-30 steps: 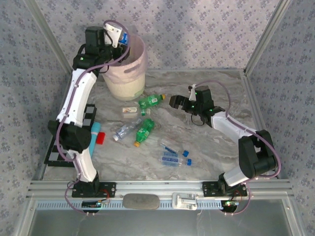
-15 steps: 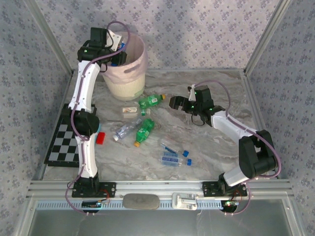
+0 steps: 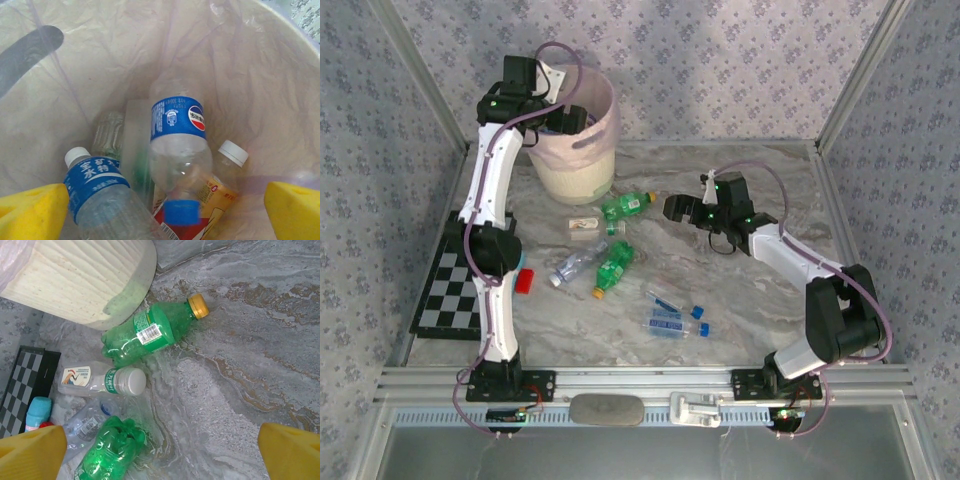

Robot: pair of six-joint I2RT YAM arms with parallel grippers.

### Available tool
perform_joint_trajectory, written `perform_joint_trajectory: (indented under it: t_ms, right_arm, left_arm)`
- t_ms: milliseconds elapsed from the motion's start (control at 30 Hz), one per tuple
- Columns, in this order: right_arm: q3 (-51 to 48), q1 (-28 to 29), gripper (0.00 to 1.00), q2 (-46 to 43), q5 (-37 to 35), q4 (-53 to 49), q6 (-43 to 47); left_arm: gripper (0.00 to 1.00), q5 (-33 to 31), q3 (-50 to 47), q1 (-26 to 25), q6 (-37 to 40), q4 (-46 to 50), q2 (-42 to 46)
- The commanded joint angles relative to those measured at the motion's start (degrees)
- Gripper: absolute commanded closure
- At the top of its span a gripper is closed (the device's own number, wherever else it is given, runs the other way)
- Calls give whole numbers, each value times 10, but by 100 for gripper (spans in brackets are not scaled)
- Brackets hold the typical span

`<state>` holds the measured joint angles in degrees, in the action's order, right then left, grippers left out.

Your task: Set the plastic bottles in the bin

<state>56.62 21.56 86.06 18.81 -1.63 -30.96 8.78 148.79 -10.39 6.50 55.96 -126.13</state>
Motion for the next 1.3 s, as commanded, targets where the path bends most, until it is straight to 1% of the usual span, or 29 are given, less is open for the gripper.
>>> perform_joint_trajectory:
  t_ms: [0, 100, 200, 300, 433, 500, 600, 667, 733, 767, 833, 967, 1033, 1167, 1267]
  right_arm:
    - [20, 8, 0, 2, -17, -14, 20]
    - [24, 19, 0, 2, -28, -22, 36]
    - [27, 30, 0, 2, -32, -32, 60]
    - [32, 42, 0, 2, -26, -51, 79]
    - [33, 53, 0, 0, 13, -77, 96]
    - [28, 63, 0, -2, 27, -90, 112]
    - [31, 86, 0, -2, 30, -135, 149]
    - [36, 105, 0, 0, 22, -175, 178]
    - [42, 122, 0, 3, 15, -208, 198]
    - [44, 132, 0, 4, 10, -224, 208]
    - [48, 149, 0, 6, -2, -247, 223]
    - [50, 182, 0, 10, -26, -288, 250]
    - [55, 197, 0, 17, -46, -311, 264]
    - [69, 218, 0, 41, -102, -351, 284]
    - [87, 224, 0, 63, -127, -363, 298]
  left_arm:
    - [0, 24, 0, 0, -28, -16, 35]
    - [0, 36, -62, -10, -45, -58, 80]
    - [0, 34, -171, -32, -55, -139, 146]
    - [0, 29, -303, -58, -77, -244, 222]
    - [0, 30, -510, -94, -132, -398, 326]
    - [0, 25, -604, -109, -168, -465, 371]
    - [0, 15, -725, -129, -231, -542, 424]
    - [0, 9, -806, -140, -299, -601, 450]
    - [0, 17, -868, -152, -357, -653, 464]
    - [0, 17, -888, -158, -380, -662, 468]
    - [0, 12, -913, -175, -399, -662, 471]
    - [0, -19, -939, -204, -396, -643, 468]
    - [0, -36, -944, -206, -397, -630, 467]
    - [0, -97, -965, -205, -404, -630, 480]
    - [0, -111, -976, -202, -409, -650, 488]
